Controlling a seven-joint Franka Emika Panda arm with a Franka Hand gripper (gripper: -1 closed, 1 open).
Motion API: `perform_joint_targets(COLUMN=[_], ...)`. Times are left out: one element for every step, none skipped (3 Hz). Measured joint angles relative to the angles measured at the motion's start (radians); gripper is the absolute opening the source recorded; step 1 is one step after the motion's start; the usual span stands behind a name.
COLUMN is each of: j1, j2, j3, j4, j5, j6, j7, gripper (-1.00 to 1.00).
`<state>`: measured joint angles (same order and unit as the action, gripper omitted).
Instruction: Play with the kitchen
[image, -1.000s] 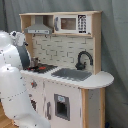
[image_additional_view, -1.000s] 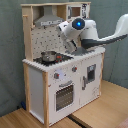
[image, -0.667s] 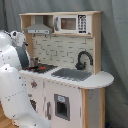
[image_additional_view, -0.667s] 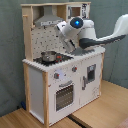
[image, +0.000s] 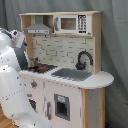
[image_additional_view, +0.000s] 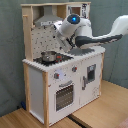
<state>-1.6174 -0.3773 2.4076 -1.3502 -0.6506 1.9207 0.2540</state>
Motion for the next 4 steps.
perform_joint_targets(j1=[-0.020,-0.037,-0.054,-0.087], j2=[-0.027,-0.036,-0.032,-0.030], j3=[0.001,0.001,0.000,0.000], j4=[0.052,0.092,0.113,0.122], j5=[0.090,0.189,0.271,0.366], j6=[-0.005,-0.035,-0.072,-0.110], j7=[-0.047,-0.096,-0.134,-0.191], gripper=[1.00,1.00,1.00,1.00])
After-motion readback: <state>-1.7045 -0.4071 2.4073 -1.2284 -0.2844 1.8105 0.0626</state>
